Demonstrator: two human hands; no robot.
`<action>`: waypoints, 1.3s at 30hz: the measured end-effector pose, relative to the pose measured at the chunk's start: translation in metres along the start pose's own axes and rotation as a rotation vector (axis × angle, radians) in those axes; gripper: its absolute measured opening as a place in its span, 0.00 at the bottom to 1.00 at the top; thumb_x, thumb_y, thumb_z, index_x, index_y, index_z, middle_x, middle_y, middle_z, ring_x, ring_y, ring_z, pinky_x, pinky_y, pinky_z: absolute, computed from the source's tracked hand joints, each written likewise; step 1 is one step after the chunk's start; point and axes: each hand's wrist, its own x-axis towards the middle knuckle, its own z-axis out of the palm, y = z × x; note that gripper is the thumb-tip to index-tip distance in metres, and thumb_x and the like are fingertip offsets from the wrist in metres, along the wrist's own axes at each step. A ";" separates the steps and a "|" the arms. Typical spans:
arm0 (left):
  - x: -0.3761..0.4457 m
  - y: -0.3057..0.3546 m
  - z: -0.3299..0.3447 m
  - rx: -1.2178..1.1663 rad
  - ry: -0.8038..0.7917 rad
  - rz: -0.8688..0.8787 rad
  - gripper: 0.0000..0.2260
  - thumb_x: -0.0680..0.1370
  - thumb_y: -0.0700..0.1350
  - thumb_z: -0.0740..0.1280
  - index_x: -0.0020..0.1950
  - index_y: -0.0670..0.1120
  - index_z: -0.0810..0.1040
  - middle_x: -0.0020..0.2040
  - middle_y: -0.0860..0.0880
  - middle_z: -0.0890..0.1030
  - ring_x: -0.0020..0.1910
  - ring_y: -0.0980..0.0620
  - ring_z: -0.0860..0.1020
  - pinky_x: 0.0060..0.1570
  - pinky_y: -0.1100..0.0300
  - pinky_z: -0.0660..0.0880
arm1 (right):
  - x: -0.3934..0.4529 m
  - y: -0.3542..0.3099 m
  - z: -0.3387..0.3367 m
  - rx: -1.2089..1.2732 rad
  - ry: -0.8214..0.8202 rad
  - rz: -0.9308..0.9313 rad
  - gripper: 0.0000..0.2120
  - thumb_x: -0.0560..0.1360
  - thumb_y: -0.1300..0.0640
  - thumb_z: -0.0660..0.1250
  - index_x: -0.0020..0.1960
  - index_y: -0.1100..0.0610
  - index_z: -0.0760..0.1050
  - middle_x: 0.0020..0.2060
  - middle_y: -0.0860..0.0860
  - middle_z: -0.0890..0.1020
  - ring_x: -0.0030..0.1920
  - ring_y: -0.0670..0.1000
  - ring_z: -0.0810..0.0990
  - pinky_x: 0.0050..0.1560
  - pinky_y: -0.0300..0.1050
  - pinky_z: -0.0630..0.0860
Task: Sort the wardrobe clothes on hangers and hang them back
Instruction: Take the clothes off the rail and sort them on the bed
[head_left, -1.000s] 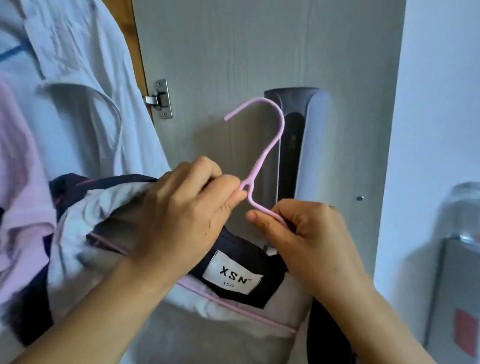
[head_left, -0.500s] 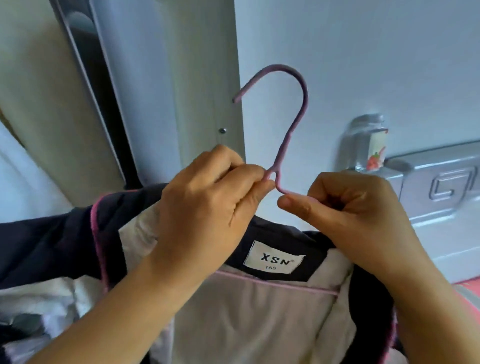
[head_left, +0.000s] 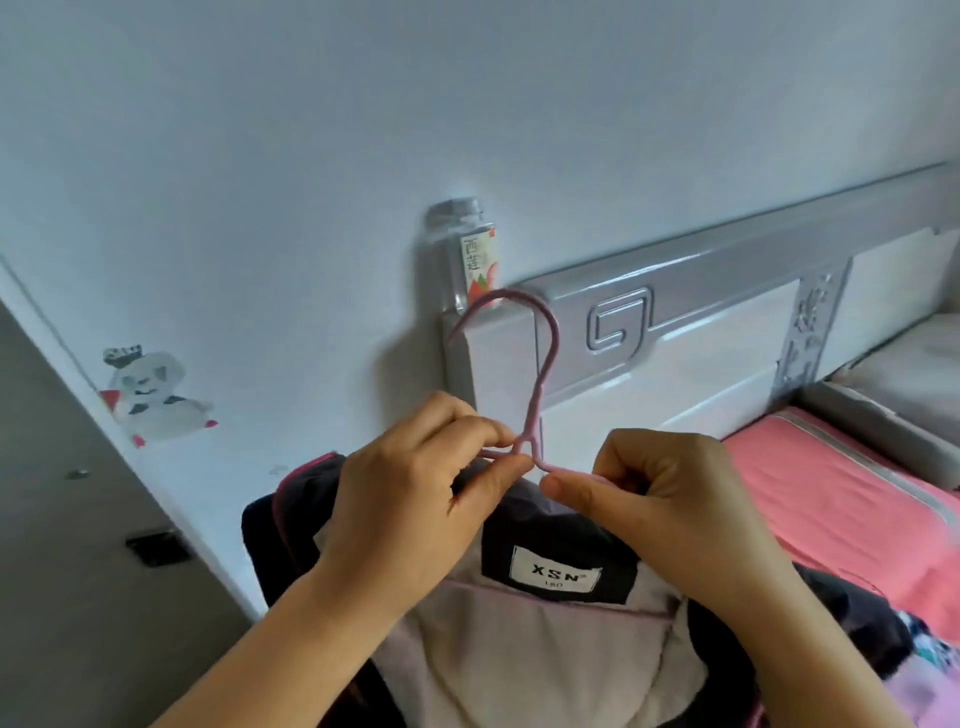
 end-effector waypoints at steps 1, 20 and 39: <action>0.004 0.003 0.011 -0.042 -0.015 0.004 0.15 0.75 0.56 0.64 0.44 0.47 0.83 0.42 0.55 0.78 0.36 0.59 0.77 0.32 0.62 0.77 | -0.004 0.008 -0.005 -0.014 0.033 0.039 0.21 0.62 0.38 0.72 0.30 0.55 0.71 0.20 0.49 0.70 0.24 0.44 0.64 0.26 0.39 0.61; 0.033 0.094 0.170 -0.631 -0.486 0.395 0.18 0.73 0.59 0.63 0.54 0.49 0.80 0.52 0.53 0.79 0.52 0.54 0.77 0.54 0.54 0.75 | -0.142 0.048 -0.085 -0.299 0.697 0.640 0.21 0.64 0.47 0.76 0.25 0.54 0.67 0.18 0.45 0.67 0.23 0.44 0.64 0.27 0.39 0.63; 0.039 0.313 0.415 -0.496 -0.993 0.424 0.17 0.80 0.47 0.62 0.69 0.50 0.71 0.67 0.54 0.71 0.64 0.53 0.70 0.61 0.59 0.68 | -0.266 0.316 -0.320 -0.459 0.556 1.019 0.20 0.66 0.51 0.76 0.29 0.54 0.66 0.27 0.47 0.70 0.30 0.48 0.67 0.30 0.43 0.61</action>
